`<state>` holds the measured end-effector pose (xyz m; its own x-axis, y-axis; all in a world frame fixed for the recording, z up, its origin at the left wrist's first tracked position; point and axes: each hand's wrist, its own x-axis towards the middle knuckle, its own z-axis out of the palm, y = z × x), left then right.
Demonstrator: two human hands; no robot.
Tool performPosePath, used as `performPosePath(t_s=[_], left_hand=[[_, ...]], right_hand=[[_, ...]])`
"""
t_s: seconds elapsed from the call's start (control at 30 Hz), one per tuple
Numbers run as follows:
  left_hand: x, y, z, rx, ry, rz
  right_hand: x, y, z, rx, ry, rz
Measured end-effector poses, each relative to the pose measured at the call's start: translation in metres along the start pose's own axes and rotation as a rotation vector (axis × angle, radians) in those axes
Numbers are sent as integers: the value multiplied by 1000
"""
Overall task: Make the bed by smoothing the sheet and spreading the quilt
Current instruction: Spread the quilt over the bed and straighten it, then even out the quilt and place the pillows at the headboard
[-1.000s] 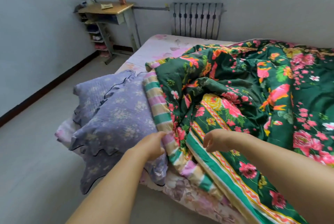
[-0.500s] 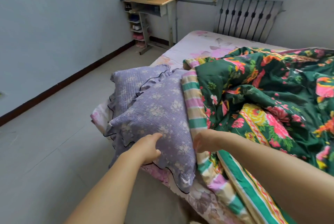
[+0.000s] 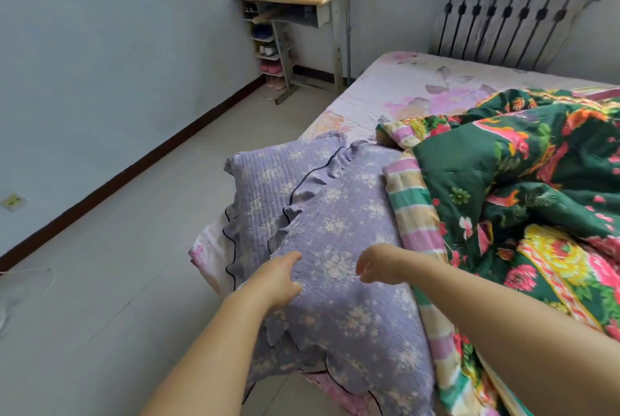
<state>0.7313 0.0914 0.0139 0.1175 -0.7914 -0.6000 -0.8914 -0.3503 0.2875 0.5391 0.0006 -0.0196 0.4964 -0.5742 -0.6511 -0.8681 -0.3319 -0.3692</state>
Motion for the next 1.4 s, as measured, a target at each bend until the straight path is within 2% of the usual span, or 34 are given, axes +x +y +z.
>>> performPosePath(t_s=[0.13,0.33,0.57,0.73,0.87,0.93,1.0,1.2,1.4], left_hand=[[32,-7,-15,-49,-46,27],[100,-12,-37,-2,-125,106],[191,8,-38,-53,-60,108],[236,20,-15,-329,-96,-95],[250,26,-2,-631,-11,-161],[255,29,-5,-856,-36,-199],[250,33,-13,-978,-67,-209],[211,54,-64,-1132,139,-108],[183,56,-163,-1019,408,219]], right_hand=[[30,-2,-9,64,81,91],[66,-3,-21,314,289,294],[83,-14,-18,435,393,470],[84,-12,-5,506,406,512],[78,-14,2,535,402,519],[75,-13,3,558,408,552],[71,-14,0,582,429,582],[56,-25,-36,587,580,616],[47,-50,-66,620,677,611]])
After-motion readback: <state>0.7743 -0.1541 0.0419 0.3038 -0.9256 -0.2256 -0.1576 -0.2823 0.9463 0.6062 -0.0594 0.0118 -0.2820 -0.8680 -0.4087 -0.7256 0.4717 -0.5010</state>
